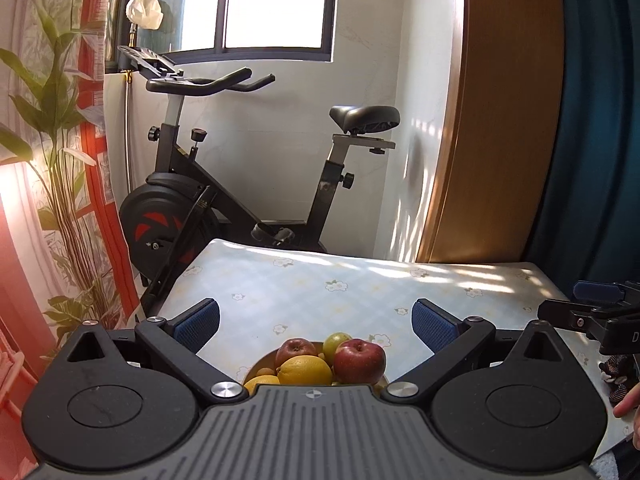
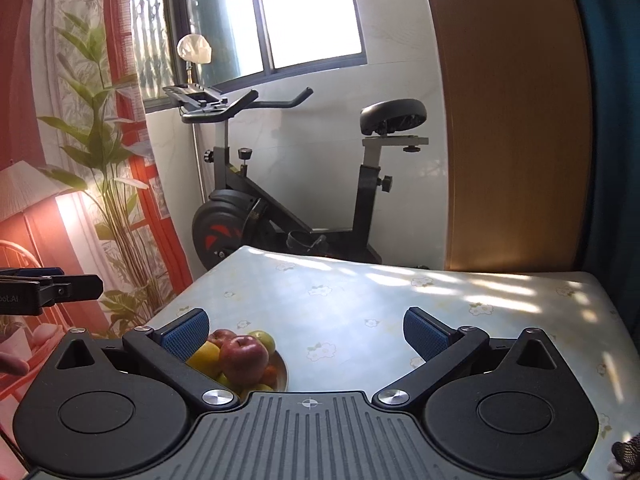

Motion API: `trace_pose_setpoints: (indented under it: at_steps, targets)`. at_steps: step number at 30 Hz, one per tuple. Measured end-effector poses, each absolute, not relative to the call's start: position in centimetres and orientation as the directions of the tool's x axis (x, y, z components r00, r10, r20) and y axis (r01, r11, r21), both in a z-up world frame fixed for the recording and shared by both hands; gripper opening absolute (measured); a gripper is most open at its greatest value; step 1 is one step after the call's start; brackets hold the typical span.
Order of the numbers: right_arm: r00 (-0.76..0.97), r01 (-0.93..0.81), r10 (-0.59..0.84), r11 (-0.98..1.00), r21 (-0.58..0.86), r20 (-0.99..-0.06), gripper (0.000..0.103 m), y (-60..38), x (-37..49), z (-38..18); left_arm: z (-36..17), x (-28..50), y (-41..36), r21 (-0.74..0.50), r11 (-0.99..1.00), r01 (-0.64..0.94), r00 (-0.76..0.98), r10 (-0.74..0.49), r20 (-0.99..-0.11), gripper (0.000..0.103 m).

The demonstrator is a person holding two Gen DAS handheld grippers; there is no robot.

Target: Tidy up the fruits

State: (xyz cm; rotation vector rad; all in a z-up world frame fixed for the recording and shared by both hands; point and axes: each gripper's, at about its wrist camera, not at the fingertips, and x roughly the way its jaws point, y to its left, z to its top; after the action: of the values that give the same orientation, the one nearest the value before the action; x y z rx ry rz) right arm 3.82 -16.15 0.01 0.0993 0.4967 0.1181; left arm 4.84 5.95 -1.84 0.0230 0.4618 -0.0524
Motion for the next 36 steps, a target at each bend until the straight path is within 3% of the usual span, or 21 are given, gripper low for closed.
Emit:
trace_pose_setpoints:
  at_steps: [11, 36]
  targets:
    - [0.895, -0.049, 0.086, 0.994, 0.094, -0.438, 0.103, -16.3, 0.0, 3.6, 1.3, 1.4, 2.9, 0.06, 0.997, 0.055, 0.93, -0.029, -0.366, 0.103]
    - [0.903, -0.009, 0.046, 0.996, 0.088, -0.428, 0.103, -16.6, -1.5, 5.0, 1.5, 0.5, 2.0, 0.058, 0.997, 0.058, 0.926, -0.032, -0.376, 0.103]
